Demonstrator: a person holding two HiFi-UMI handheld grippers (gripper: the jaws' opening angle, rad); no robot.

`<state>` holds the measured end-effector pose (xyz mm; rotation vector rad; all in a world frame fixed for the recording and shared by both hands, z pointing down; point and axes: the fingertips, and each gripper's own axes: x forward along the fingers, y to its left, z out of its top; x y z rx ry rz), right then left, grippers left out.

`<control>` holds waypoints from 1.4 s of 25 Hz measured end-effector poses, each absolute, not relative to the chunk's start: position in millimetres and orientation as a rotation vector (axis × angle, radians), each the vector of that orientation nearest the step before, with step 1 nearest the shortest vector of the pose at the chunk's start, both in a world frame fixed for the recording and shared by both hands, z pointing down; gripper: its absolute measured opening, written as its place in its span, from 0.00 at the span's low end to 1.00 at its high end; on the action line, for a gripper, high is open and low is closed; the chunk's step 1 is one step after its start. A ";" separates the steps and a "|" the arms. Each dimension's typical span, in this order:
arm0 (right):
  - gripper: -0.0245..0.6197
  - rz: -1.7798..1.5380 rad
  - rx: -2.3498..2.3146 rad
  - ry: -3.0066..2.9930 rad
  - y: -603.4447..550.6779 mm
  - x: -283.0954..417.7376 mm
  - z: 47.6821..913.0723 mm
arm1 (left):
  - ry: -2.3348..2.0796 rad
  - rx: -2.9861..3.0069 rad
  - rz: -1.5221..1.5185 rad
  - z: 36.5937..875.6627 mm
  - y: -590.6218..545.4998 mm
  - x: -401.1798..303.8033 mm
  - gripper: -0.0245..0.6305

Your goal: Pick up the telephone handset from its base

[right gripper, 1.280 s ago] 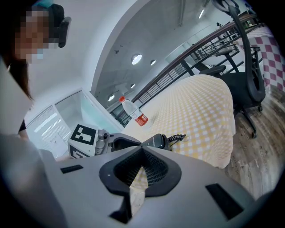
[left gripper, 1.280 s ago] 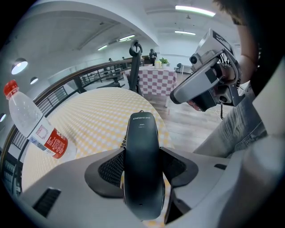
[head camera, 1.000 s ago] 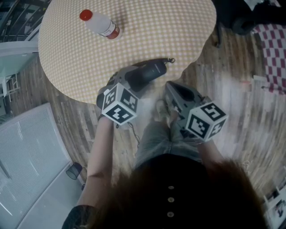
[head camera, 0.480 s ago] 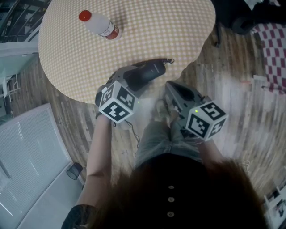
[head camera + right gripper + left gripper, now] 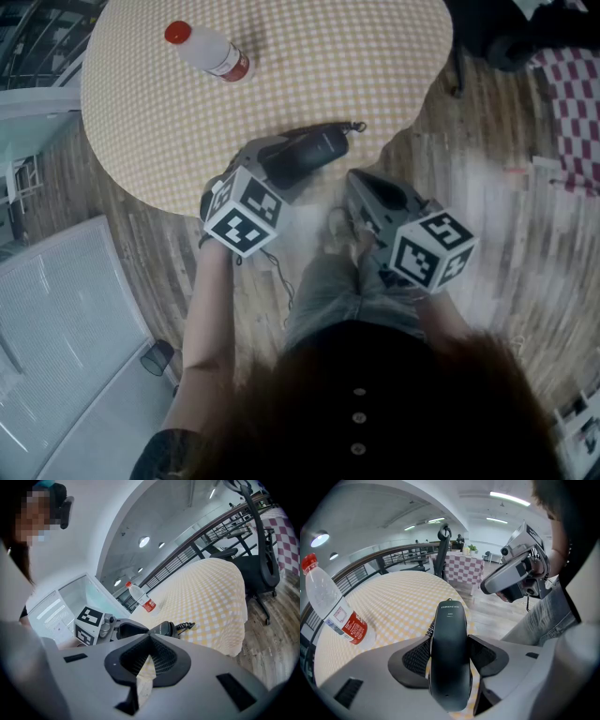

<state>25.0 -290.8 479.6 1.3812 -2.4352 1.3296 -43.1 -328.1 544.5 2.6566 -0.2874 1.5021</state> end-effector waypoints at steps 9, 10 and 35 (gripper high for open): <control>0.05 1.333 1.389 -2.434 -290.9 26.7 478.7 | -0.275 2.694 1.524 540.9 -327.8 -41.1 0.42; 0.05 1.333 1.390 -2.434 -290.9 27.1 478.3 | -0.280 2.705 1.522 539.6 -327.7 -40.2 0.42; 0.05 1.194 1.439 -2.533 -298.6 34.7 429.8 | -0.503 2.824 1.113 467.6 -327.7 -21.9 0.39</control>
